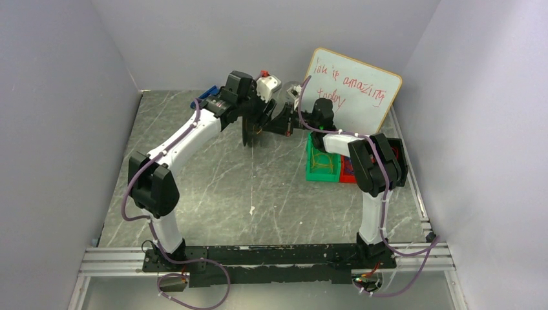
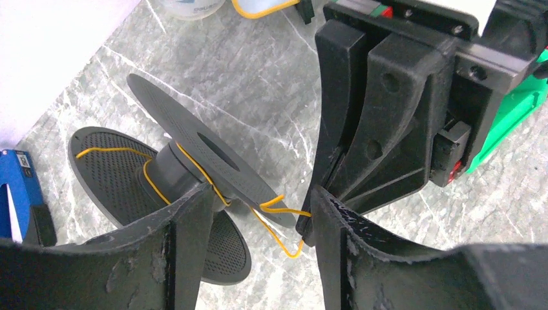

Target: Wrap the cables

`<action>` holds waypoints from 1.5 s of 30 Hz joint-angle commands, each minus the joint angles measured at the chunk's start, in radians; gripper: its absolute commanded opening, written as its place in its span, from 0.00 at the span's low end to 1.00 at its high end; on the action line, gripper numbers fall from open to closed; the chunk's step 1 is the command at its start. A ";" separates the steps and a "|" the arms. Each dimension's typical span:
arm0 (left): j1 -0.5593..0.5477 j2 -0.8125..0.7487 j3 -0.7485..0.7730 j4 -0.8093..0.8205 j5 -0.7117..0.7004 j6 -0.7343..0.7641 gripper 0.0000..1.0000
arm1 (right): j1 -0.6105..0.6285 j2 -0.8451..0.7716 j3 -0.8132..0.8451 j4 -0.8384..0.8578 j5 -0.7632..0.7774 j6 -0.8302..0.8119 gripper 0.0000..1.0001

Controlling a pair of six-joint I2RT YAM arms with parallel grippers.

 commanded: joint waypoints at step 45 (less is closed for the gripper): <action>0.188 -0.082 0.130 0.033 0.254 -0.391 0.04 | 0.041 -0.064 0.044 -0.351 0.013 -0.323 0.00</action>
